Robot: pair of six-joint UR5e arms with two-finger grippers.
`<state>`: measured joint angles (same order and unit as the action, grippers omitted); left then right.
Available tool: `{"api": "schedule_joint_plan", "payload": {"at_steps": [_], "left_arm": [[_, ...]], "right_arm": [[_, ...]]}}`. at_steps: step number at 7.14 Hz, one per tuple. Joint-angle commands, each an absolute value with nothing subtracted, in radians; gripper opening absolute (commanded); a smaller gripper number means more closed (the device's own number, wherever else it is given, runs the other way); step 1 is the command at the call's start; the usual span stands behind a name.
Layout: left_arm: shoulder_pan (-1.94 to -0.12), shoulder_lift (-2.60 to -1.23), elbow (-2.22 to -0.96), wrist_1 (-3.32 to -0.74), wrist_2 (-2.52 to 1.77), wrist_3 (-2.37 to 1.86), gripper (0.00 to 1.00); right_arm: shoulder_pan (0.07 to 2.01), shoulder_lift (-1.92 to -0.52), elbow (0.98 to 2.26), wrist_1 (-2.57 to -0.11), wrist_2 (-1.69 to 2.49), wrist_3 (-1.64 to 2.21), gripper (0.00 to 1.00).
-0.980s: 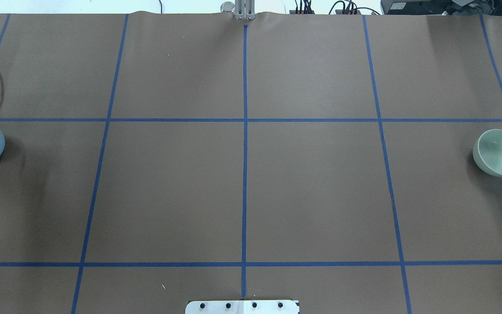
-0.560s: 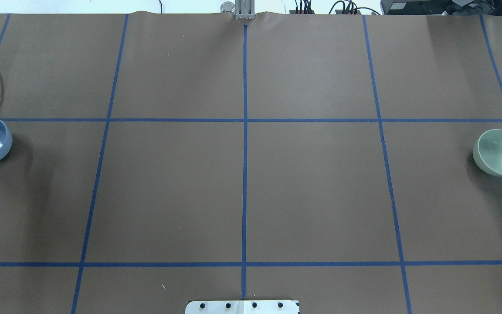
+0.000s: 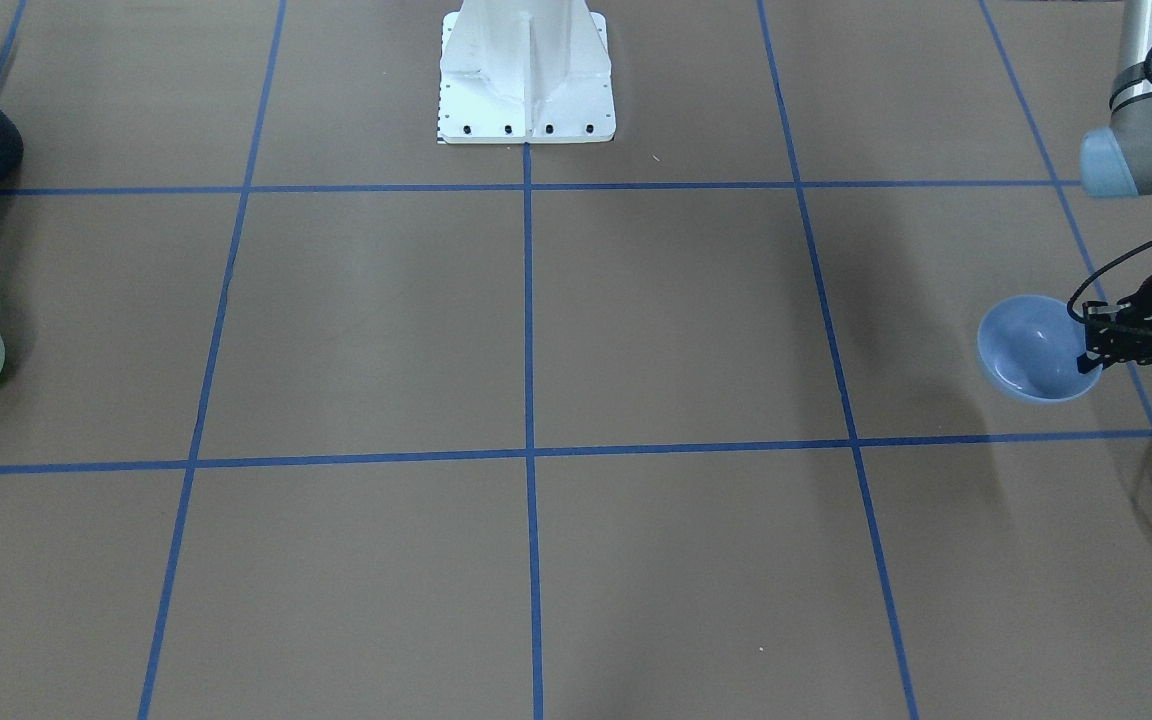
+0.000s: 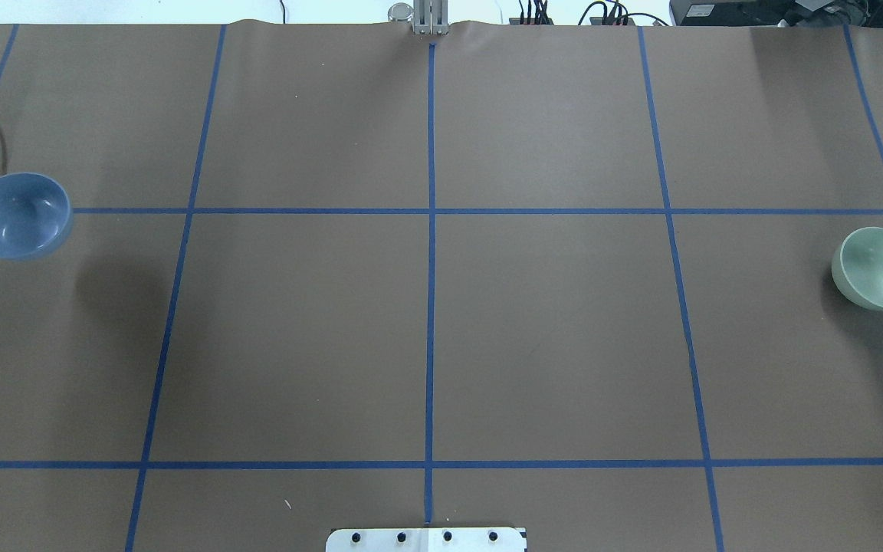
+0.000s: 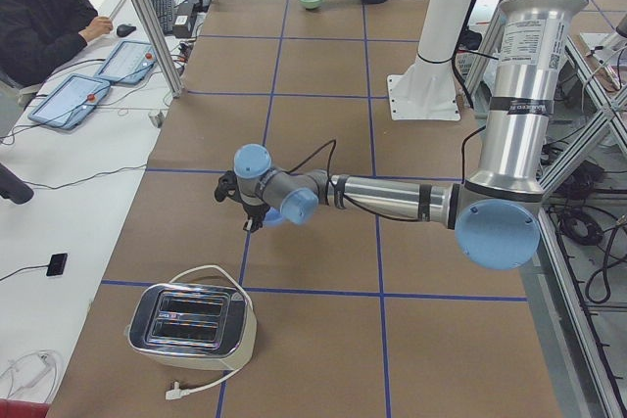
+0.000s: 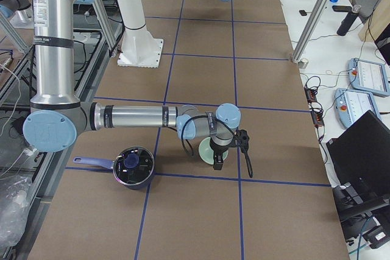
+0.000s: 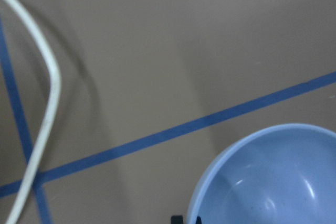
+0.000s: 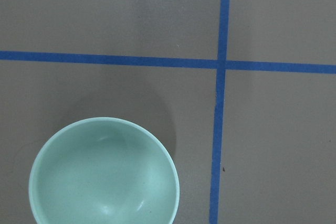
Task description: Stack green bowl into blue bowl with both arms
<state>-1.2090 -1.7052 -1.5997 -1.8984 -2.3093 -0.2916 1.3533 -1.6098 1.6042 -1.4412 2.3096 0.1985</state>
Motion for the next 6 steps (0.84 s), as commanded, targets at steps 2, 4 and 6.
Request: {"api": "schedule_joint_plan", "payload": {"at_steps": [2, 4, 6], "left_arm": [[-1.186, -1.866, -1.776, -1.562, -2.313, -0.419, 0.00], [-1.114, -1.937, -1.769, -1.562, -2.309, -0.552, 0.00], [-1.069, -1.983, -1.766, -1.560, -2.307, -0.636, 0.00]], "right_arm": [[1.319, -1.548, 1.486, -1.372, 2.307, 0.202, 0.99], [1.296, -1.488, 1.352, -1.263, 2.304, 0.240, 0.99], [1.287, -1.486, 1.350, -1.259, 2.307, 0.248, 0.99]]}}
